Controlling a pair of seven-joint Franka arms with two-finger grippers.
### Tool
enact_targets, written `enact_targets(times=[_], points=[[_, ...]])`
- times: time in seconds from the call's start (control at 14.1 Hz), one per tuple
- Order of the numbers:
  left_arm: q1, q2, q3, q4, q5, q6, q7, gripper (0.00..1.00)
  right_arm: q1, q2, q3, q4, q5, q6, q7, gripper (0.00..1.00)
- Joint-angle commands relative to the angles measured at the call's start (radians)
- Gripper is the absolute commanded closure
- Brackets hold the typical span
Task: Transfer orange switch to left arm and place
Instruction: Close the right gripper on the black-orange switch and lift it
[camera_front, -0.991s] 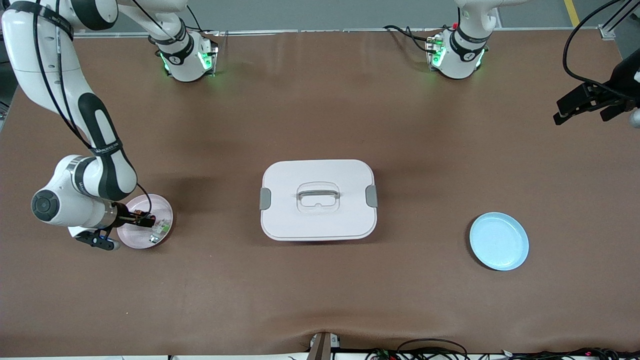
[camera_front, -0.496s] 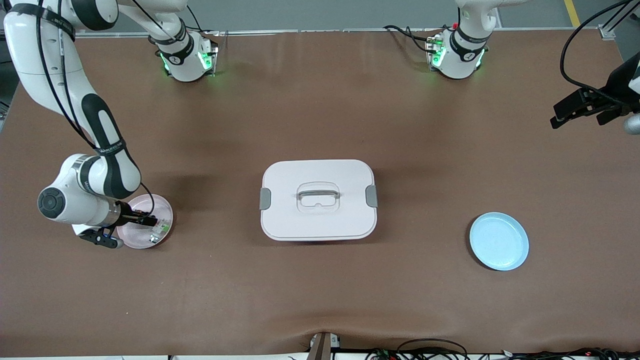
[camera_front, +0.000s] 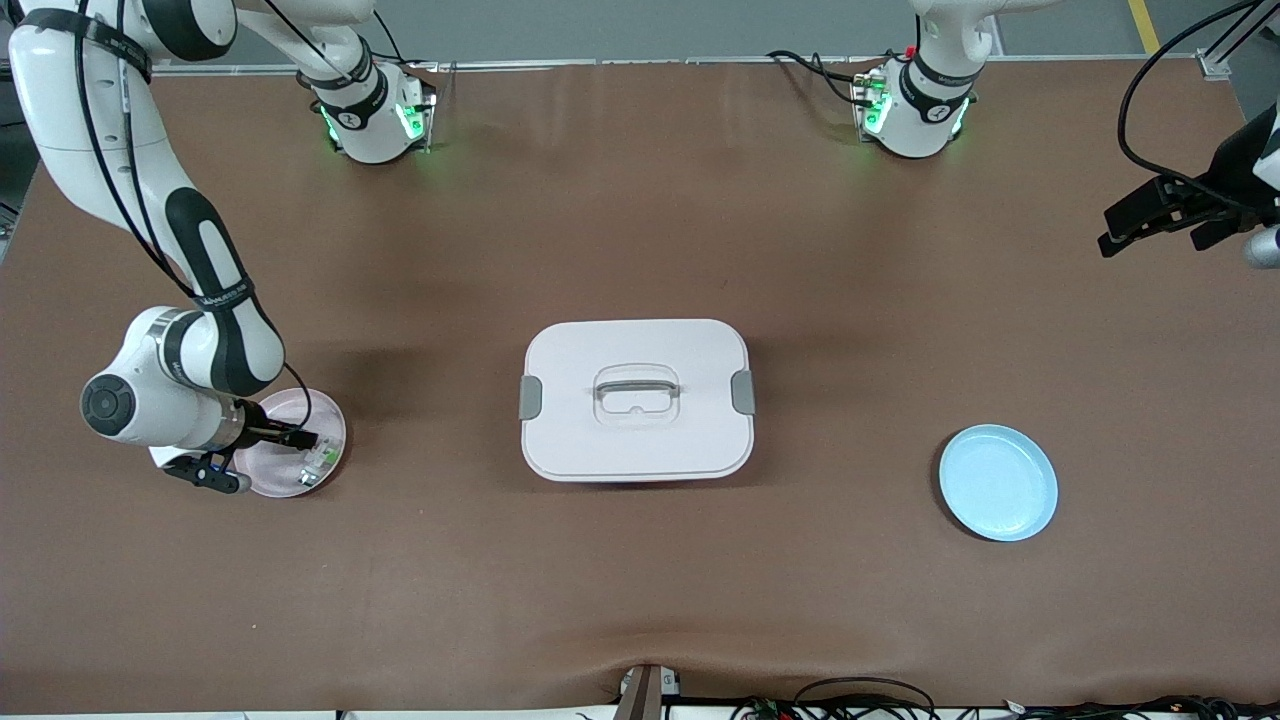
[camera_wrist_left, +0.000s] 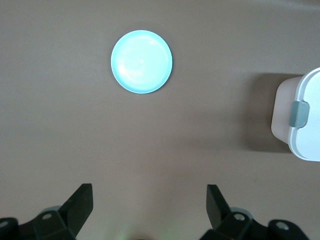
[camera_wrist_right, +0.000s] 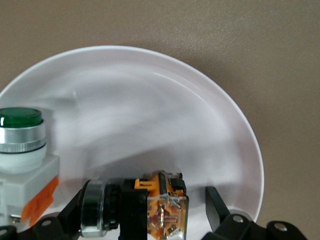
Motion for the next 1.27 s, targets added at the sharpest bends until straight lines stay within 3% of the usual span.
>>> enact_targets(times=[0.0, 0.21, 0.35, 0.64, 1.06, 1.2], points=[[0.0, 0.003, -0.003, 0.009, -0.013, 0.012, 0.019, 0.0, 0.002, -0.021, 0.0, -0.017, 0.011, -0.01, -0.011, 0.3], [-0.006, 0.006, -0.003, 0.009, -0.014, 0.044, 0.015, 0.0, 0.002, -0.026, 0.0, -0.015, 0.011, -0.022, -0.011, 0.66], [-0.006, 0.023, -0.004, 0.009, -0.014, 0.059, 0.012, 0.0, 0.004, -0.03, 0.001, -0.011, 0.011, -0.044, -0.011, 0.78], [-0.006, 0.024, -0.004, 0.009, -0.014, 0.061, 0.012, 0.0, 0.004, -0.072, 0.001, 0.005, 0.01, -0.114, -0.013, 0.8], [-0.006, 0.024, -0.006, 0.006, -0.016, 0.059, 0.012, 0.0, 0.017, -0.159, 0.014, 0.122, 0.014, -0.441, 0.003, 0.84], [-0.007, 0.024, -0.007, 0.004, -0.016, 0.059, 0.012, 0.0, 0.014, -0.165, 0.023, 0.19, 0.123, -0.571, 0.009, 0.84]])
